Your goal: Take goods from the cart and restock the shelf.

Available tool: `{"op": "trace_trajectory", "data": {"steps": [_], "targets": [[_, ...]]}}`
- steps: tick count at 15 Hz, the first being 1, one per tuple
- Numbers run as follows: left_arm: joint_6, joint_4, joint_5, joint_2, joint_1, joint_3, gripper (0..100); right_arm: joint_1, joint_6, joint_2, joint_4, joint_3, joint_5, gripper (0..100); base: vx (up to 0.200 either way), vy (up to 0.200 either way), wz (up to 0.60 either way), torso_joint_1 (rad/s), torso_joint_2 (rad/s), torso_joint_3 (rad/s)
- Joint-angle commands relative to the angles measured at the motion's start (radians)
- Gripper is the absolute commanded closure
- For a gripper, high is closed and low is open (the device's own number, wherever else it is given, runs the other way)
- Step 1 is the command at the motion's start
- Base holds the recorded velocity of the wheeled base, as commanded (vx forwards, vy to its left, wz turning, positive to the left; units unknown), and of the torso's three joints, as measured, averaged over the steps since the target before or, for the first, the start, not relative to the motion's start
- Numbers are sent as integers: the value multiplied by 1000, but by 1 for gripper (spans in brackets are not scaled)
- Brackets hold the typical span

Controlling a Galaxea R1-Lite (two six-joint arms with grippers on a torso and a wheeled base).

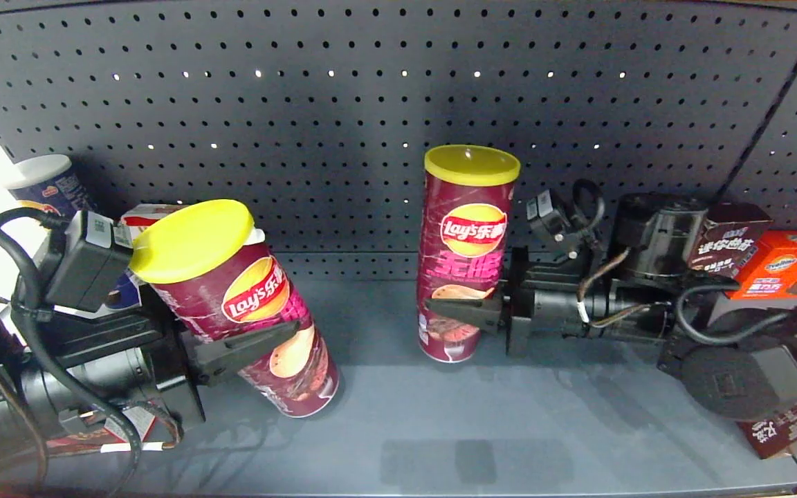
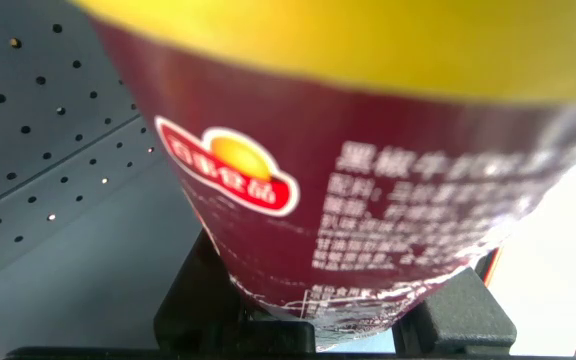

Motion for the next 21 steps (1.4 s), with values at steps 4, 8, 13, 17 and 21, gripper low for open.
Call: {"op": "trace_trajectory", "data": {"steps": [4,8,13,17,21], "targets": [[-2,0,1,1,1,7,100,84,0,-102,-226,322,-76,100,0,0,0,0,0,0],[-2,1,2,-1,1,10,100,112,-1,-94,-233,351,-85,100,0,0,0,0,0,0],[-2,1,2,-1,-1,10,100,122,-1,-69,-233,351,-97,100,0,0,0,0,0,0],[-2,1,2,-1,1,8,100,125,-4,-39,-233,351,-99,100,0,0,0,0,0,0],[-2,1,2,1,13,8,100,132,-29,-16,-235,351,-99,100,0,0,0,0,0,0]]}}
